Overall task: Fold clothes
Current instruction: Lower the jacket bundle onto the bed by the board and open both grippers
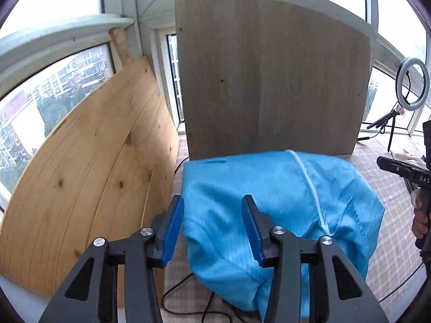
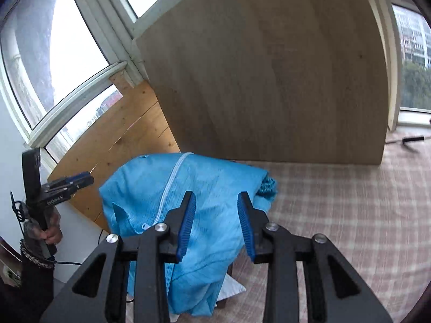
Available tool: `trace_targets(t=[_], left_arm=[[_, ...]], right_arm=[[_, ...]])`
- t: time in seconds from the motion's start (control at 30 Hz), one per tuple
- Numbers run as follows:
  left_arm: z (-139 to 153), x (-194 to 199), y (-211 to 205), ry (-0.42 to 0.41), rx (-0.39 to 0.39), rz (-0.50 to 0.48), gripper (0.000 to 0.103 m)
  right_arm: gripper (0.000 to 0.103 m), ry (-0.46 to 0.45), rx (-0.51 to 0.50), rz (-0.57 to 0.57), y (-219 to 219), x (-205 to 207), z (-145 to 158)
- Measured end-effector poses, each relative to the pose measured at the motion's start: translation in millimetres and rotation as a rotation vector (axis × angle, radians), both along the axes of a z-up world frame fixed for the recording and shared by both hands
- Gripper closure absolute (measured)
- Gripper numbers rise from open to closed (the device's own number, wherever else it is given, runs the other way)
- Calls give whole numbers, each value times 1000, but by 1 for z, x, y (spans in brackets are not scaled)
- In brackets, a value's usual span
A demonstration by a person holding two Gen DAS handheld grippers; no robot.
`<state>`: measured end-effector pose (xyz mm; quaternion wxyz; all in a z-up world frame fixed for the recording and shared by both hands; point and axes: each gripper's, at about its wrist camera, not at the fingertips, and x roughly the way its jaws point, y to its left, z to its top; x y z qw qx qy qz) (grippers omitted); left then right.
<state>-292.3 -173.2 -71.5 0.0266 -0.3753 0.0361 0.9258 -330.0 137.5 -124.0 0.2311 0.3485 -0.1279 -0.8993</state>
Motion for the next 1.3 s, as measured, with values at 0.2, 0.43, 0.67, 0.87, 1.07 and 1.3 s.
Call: trace_targets(t=[0.2,0.43,0.67,0.87,1.07,1.3], left_arm=[[-79,-64,-12,-159,-145,84,51],[-103,-65,-24,-230,-210,116,53],[-33,-61,-15,-97,70,-36,33],[-92,-112,20,-220,-40,-90,25],[-49,-77,10,-114,-67,-45,27],[-20,14,-46,-49,-24,35,26]], right_arm=[[69,-34,79,23,-56,-32,-28],[67,-37,246,156,-124,-37,-63],[67,44,148,75,-77,-50,-5],[65,-59,368,136,-118,-109,-55],[64,-64,352,36,-90,-107,-31],[63,71,347,111,-60,31,3]])
